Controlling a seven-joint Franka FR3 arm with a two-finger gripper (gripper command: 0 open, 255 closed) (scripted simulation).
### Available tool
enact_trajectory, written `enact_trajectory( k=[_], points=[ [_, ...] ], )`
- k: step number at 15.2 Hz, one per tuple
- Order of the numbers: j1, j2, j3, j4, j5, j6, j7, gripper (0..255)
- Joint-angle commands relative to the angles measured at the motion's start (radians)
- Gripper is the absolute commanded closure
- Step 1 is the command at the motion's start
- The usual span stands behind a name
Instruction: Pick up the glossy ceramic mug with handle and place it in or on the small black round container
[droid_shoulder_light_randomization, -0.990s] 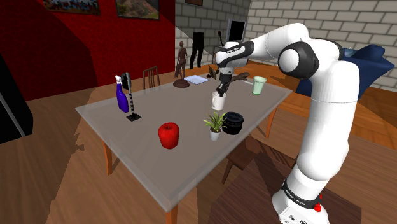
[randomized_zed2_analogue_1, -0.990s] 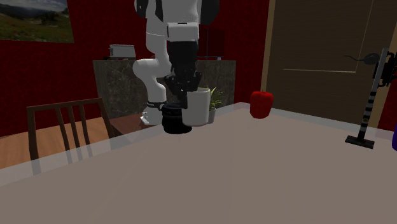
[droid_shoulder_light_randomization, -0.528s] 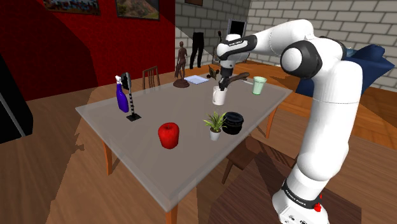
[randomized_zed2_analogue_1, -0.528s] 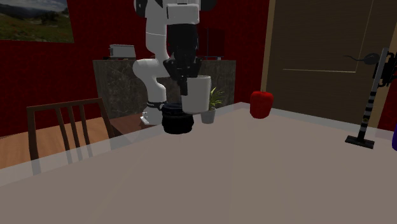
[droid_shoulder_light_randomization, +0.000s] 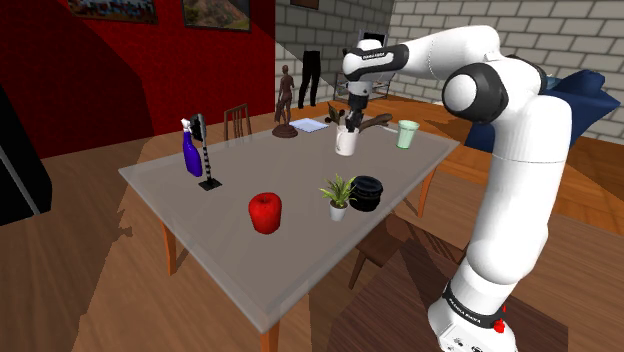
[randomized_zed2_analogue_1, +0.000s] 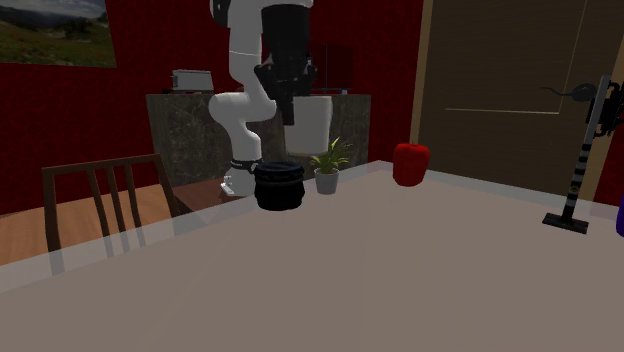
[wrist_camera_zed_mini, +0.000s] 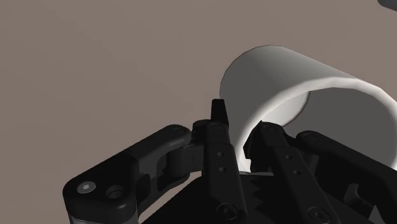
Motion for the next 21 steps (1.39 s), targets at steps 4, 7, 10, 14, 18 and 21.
enact_trajectory(
  k=[4, 7, 10, 14, 18, 21],
  points=[
    [0.014, -0.094, -0.002, -0.083, -0.028, -0.006, 0.014, 255],
    [0.029, -0.226, 0.000, -0.230, -0.068, 0.016, 0.036, 255],
    [0.035, -0.354, 0.009, -0.360, -0.105, 0.024, 0.061, 255],
    [0.031, -0.525, 0.027, -0.513, -0.150, 0.013, 0.094, 255],
    [0.029, -0.521, 0.025, -0.564, -0.150, 0.067, 0.092, 255],
    [0.029, -0.516, 0.023, -0.599, -0.150, 0.108, 0.090, 255]
  ],
)
